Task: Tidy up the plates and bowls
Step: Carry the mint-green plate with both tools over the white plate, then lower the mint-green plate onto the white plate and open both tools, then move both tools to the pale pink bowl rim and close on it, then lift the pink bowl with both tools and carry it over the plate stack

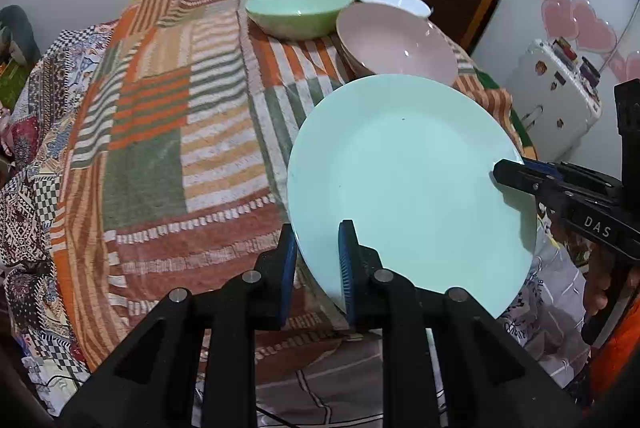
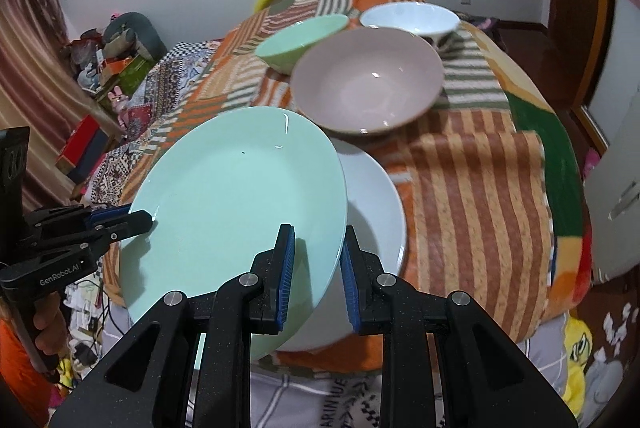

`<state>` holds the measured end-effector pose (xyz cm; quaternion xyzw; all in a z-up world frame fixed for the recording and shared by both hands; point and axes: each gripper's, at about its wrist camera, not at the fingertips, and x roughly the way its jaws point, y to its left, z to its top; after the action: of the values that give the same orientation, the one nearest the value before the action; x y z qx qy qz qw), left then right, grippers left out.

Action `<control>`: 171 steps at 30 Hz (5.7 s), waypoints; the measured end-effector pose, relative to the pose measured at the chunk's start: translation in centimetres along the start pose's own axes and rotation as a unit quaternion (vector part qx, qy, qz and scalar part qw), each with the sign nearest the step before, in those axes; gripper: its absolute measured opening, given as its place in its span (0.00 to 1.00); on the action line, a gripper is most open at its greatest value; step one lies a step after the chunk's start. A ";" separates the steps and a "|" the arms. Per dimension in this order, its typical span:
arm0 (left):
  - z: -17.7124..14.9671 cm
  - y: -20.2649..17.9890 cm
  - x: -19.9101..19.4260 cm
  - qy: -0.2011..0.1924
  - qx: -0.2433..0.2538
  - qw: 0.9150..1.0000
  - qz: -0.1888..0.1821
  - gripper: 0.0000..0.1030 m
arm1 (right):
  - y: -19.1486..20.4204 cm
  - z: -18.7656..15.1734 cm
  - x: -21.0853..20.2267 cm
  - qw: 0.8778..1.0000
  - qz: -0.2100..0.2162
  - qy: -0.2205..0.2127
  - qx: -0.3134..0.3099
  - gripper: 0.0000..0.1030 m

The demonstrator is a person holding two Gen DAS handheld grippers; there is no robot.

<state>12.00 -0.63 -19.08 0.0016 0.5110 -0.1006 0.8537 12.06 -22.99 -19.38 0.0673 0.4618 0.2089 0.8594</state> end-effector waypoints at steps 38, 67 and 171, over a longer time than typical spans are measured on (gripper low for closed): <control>0.4 0.2 6.8 0.070 -0.009 0.997 0.018 0.23 | -2.2 -1.0 2.9 0.999 -0.018 0.038 0.013 0.20; 6.8 -1.2 -1.1 -0.085 0.010 0.996 0.016 0.55 | -2.5 3.3 -1.2 0.997 -0.056 -0.061 -0.011 0.25; -0.8 8.8 -7.6 -0.129 -0.096 0.986 0.045 0.11 | 9.6 5.7 2.6 0.995 0.046 -0.065 -0.065 0.14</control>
<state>9.37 9.39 -13.73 -0.0703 0.4036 -0.0124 0.9122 15.14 -12.76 -15.14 0.0457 0.3863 0.2734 0.8797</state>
